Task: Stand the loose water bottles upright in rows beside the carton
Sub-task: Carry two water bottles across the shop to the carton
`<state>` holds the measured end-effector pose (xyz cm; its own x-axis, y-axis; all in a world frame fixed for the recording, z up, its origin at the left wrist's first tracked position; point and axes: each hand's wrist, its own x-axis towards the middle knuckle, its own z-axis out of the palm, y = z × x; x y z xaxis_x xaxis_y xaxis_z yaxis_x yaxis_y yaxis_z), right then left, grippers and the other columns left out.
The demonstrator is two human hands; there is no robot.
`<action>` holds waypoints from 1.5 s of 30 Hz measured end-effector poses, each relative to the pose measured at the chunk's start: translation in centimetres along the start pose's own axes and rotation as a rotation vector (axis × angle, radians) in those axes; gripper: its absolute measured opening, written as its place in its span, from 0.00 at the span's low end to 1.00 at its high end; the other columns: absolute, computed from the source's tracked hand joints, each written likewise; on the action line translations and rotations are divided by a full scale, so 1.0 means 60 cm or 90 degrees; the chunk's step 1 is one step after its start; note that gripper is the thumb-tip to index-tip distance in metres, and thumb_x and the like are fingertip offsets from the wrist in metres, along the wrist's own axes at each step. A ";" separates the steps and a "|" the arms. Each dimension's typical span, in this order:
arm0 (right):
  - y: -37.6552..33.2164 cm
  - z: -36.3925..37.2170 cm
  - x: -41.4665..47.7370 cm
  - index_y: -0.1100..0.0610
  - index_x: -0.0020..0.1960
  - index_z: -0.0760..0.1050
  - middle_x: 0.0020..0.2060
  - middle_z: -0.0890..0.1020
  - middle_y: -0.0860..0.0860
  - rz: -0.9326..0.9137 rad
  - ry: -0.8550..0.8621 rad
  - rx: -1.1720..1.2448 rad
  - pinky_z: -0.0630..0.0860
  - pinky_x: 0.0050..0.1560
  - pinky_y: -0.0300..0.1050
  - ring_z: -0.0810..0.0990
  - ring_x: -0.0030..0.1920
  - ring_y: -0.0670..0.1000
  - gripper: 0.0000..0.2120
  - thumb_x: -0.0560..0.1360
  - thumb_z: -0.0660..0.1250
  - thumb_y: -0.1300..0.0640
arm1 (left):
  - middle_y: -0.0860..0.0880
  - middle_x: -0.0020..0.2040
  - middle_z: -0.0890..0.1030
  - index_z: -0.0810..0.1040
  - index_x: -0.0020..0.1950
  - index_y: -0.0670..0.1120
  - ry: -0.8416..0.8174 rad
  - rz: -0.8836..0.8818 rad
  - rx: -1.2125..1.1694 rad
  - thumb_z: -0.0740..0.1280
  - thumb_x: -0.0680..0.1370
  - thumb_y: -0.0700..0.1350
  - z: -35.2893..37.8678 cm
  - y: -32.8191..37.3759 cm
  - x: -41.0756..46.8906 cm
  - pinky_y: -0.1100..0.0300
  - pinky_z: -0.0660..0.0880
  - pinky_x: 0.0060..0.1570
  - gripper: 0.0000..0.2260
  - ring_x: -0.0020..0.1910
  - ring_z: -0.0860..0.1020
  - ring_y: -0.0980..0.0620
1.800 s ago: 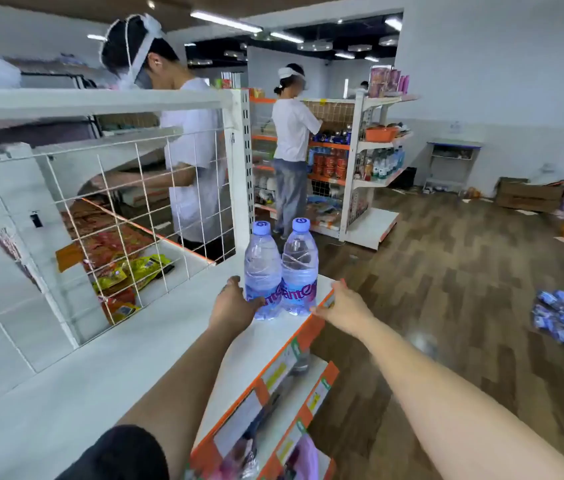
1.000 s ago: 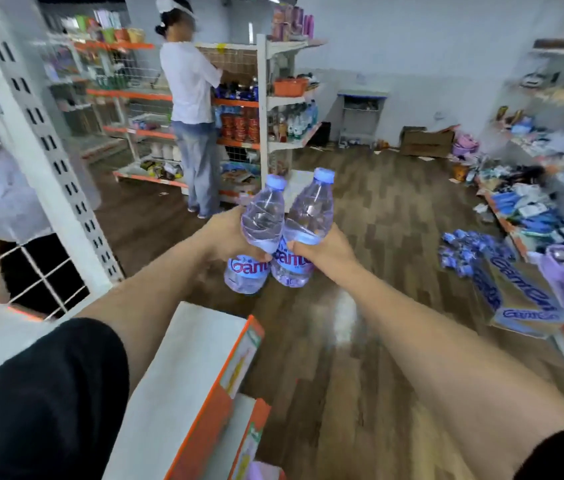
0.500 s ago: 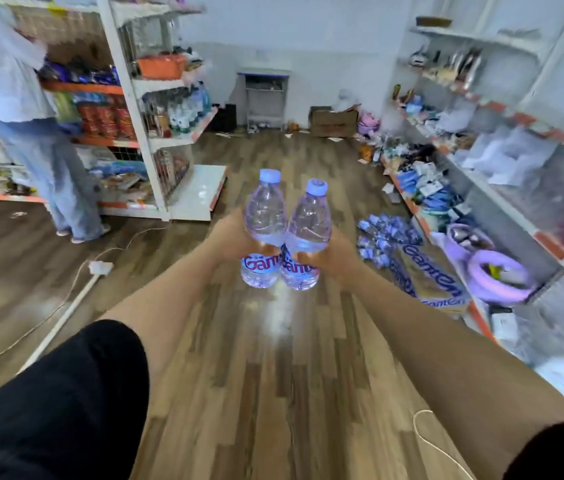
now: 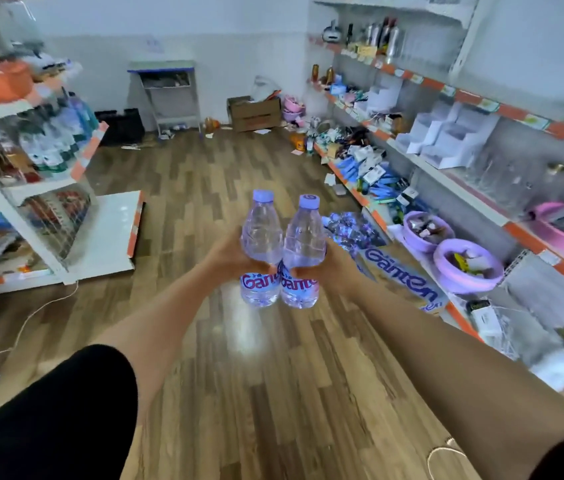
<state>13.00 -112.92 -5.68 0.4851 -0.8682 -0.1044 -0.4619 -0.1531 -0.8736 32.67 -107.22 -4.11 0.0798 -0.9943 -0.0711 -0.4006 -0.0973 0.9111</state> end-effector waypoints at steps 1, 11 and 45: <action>0.006 -0.010 0.032 0.59 0.67 0.70 0.52 0.76 0.48 0.016 0.003 0.015 0.70 0.52 0.37 0.74 0.52 0.46 0.28 0.69 0.75 0.60 | 0.50 0.47 0.81 0.75 0.48 0.56 -0.024 -0.003 -0.006 0.74 0.52 0.48 -0.003 0.001 0.041 0.63 0.79 0.47 0.26 0.44 0.81 0.55; 0.115 -0.121 0.349 0.56 0.60 0.77 0.54 0.83 0.53 0.149 0.103 0.084 0.76 0.52 0.46 0.81 0.53 0.51 0.24 0.65 0.75 0.64 | 0.63 0.27 0.81 0.71 0.54 0.45 -0.204 -0.057 -0.040 0.69 0.65 0.31 0.027 -0.039 0.451 0.76 0.71 0.24 0.20 0.27 0.79 0.68; 0.584 -0.358 1.020 0.55 0.54 0.76 0.48 0.82 0.52 0.575 0.429 0.208 0.77 0.51 0.48 0.80 0.50 0.53 0.16 0.67 0.72 0.56 | 0.48 0.50 0.85 0.80 0.47 0.56 -0.682 0.007 0.247 0.76 0.53 0.52 0.380 -0.227 1.498 0.47 0.77 0.57 0.24 0.53 0.82 0.48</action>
<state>10.59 -181.54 -32.48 -0.4577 -0.6894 -0.5615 -0.1779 0.6897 -0.7019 24.49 -196.24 -32.14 -0.6713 -0.5032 -0.5442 -0.6666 0.0890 0.7401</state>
